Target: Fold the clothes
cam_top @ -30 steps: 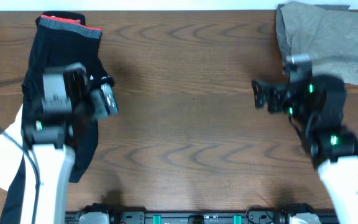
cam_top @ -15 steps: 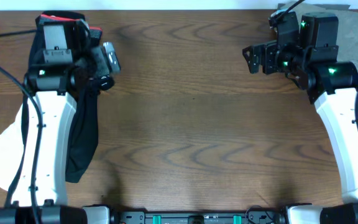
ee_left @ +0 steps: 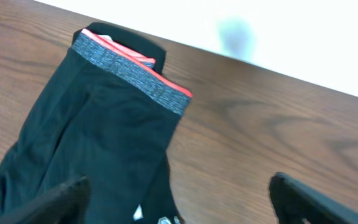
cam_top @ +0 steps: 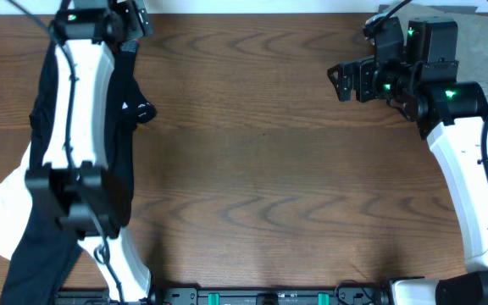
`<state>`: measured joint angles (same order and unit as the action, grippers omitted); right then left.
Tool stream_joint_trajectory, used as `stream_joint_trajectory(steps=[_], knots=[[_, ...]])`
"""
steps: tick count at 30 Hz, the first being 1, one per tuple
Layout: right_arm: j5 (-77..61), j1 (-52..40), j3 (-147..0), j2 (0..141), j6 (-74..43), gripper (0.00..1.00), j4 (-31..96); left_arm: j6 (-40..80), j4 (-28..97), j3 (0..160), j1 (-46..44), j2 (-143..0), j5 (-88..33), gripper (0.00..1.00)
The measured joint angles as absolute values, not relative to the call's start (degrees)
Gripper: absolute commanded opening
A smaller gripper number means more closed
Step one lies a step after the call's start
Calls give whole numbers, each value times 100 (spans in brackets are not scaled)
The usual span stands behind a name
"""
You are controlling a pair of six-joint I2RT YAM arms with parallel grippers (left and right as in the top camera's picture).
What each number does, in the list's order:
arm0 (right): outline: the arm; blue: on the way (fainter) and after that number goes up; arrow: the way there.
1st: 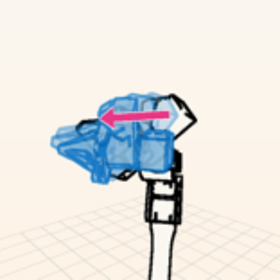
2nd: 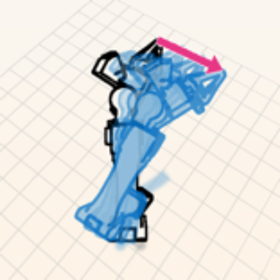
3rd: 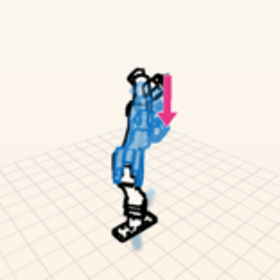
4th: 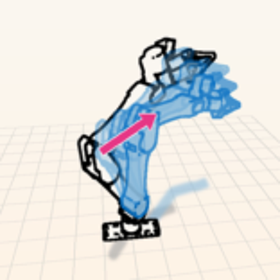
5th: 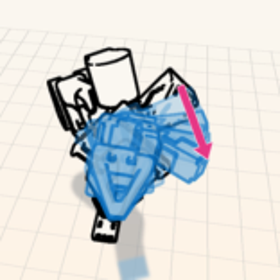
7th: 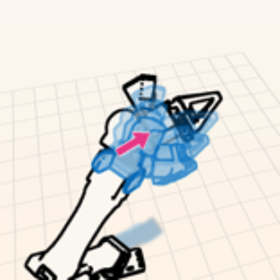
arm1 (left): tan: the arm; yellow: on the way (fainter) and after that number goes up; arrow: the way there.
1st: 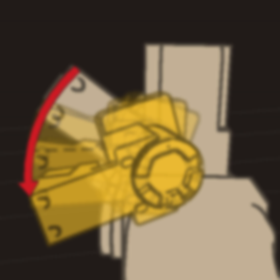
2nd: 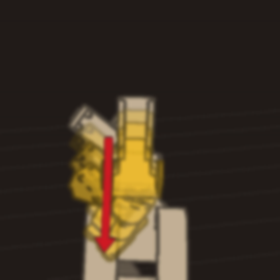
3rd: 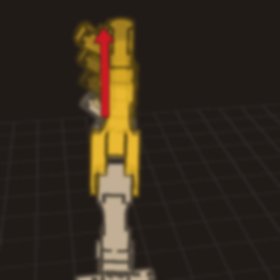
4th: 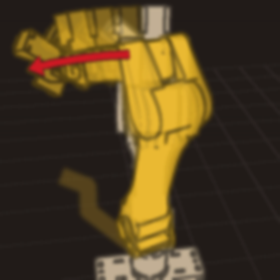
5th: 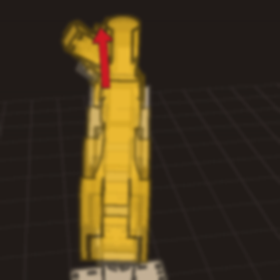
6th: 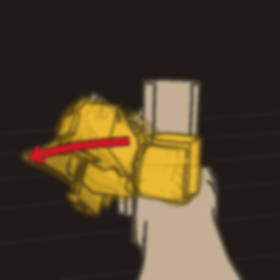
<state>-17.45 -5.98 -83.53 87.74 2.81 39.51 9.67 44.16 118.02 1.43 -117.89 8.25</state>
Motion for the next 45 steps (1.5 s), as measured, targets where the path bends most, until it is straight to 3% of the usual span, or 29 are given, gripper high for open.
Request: stream_joint_trajectory(steps=[3, 16, 38, 39, 43, 45], knots=[[-1752, -598, -8353, 8779, 283, 99, 4060, 814, 4281, 11806, 141, -12232, 963, 78], [-1758, -598, -8353, 8952, 320, 99, 4434, 414, 3684, 11806, 145, -13633, 1076, 78], [-1765, -598, -8353, 9150, 322, 99, 4320, 250, 2751, 11815, 635, -14400, 1092, 78], [-1763, -598, -8353, 9150, 320, 99, 4318, 250, 2696, 11817, 626, -14409, 1092, 74], [-1765, -598, -8353, 9150, 320, 99, 4309, 261, 2582, 11817, 617, -14449, 1096, 33], [-1765, -598, -8353, 9150, 320, 99, 4303, 226, 2497, 11817, 624, -14481, 1092, 19]])
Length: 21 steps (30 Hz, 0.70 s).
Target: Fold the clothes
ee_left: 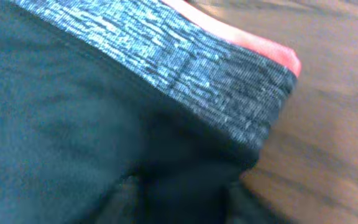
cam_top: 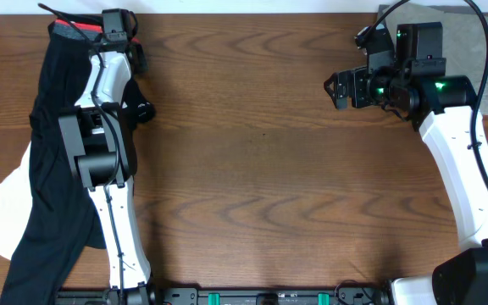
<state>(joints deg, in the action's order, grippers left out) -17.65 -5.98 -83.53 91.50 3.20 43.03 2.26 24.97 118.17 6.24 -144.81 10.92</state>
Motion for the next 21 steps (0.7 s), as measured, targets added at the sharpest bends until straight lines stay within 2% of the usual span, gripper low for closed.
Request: stream_joint_trajectory(steps=[1, 3, 13, 21], knots=[[-1765, -598, -8353, 9150, 320, 99, 4298, 187, 2473, 11817, 624, -14488, 1092, 13], [-1765, -598, -8353, 9150, 320, 99, 4272, 178, 2458, 11817, 622, -14492, 1103, 6], [-1772, -598, -8353, 9150, 320, 98, 3986, 150, 2738, 11815, 622, -14232, 1111, 6], [-1804, -598, -8353, 9150, 320, 98, 3933, 237, 3315, 11815, 598, -12794, 1118, 6]])
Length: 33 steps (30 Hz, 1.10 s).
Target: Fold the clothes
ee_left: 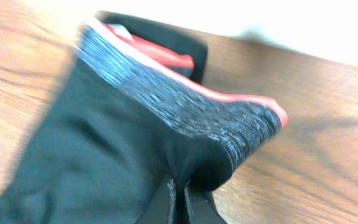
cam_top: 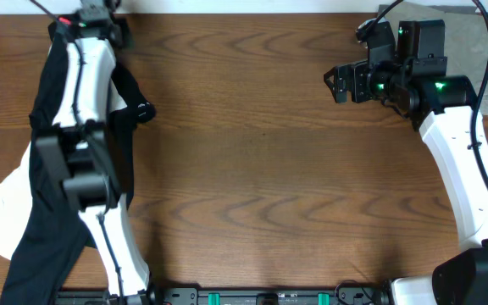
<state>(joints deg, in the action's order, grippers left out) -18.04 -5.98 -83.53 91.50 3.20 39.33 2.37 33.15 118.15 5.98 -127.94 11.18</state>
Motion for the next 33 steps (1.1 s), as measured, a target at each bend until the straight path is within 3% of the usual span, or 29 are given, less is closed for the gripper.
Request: stream_joint_trajectory(steps=[19, 33], knots=[[-2390, -657, -8353, 9150, 746, 99, 4064, 298, 4097, 11815, -714, -10057, 1153, 6], [-3223, -1802, -8355, 9520, 1828, 99, 3562, 338, 4230, 11815, -1269, -8903, 1155, 6]])
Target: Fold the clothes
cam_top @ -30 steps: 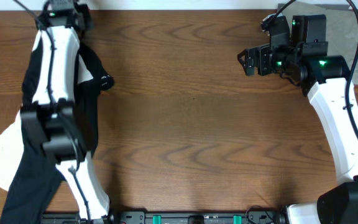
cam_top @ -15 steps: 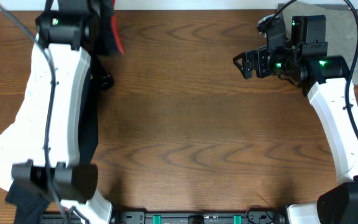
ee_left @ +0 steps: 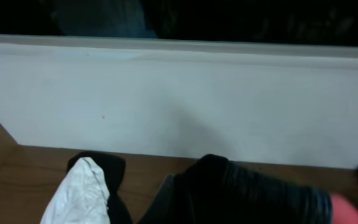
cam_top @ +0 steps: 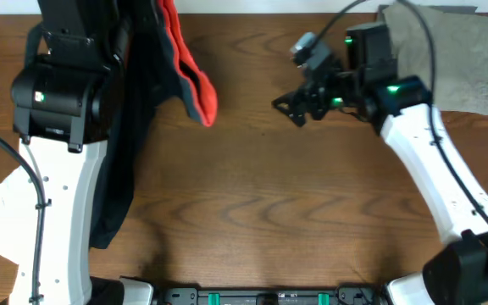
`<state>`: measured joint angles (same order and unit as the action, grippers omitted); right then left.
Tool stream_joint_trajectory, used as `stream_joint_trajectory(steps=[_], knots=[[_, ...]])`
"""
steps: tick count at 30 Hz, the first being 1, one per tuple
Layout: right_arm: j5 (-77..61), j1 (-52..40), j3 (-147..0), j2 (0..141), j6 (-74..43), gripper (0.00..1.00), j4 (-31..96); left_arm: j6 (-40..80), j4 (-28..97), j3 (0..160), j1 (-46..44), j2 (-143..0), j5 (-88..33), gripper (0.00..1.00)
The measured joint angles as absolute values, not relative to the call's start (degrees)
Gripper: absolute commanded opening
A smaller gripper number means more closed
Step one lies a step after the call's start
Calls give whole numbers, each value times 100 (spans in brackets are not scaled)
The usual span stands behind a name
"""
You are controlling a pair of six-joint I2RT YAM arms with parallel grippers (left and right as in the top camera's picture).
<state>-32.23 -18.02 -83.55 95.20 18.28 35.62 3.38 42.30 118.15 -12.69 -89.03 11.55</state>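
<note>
The black pants hang from my raised left arm, and their grey and red waistband is folded over near the table's far edge. The lower end trails down to the left front of the table. In the left wrist view the black cloth fills the lower frame and hides my left fingers, which are shut on it. My right gripper stands open above bare wood, to the right of the waistband and apart from it.
A white garment lies at the left front edge; it also shows as white cloth in the wrist view. A grey cloth lies at the far right corner. A white wall backs the brown table.
My left arm has risen high with the pants, so the waistband now hangs further right, off the far left corner. My right gripper has moved left, toward the table's middle.
My left gripper first hung open above the waistband at the far left corner. It was then down on the waistband, and then shut on it. Now the pants hang lifted from it. The right gripper stayed open at the far right until its move left.
</note>
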Motion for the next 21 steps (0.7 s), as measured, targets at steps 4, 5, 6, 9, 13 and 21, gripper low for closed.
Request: stream_joint_trajectory(steps=[4, 5, 6, 9, 13, 21], knots=[[-3509, -2209, -8355, 9751, 1905, 99, 2998, 412, 4379, 11815, -1341, -8910, 1153, 6], [-3542, -2303, -8355, 9778, 1911, 99, 2875, 429, 4390, 11815, -1354, -8910, 1157, 6], [-3579, -2418, -8355, 9791, 1922, 99, 2735, 447, 4392, 11815, -1365, -8910, 1157, 6], [-3607, -2753, -8355, 9806, 1938, 99, 2316, 451, 4394, 11815, -1417, -8910, 1155, 5], [-3470, -3170, -8372, 9920, 1925, 99, 1728, 454, 4405, 11815, -1509, -8910, 1153, 6], [-3280, -3415, -8374, 10551, 1905, 99, 880, 458, 4672, 11815, -1662, -8910, 1127, 6]])
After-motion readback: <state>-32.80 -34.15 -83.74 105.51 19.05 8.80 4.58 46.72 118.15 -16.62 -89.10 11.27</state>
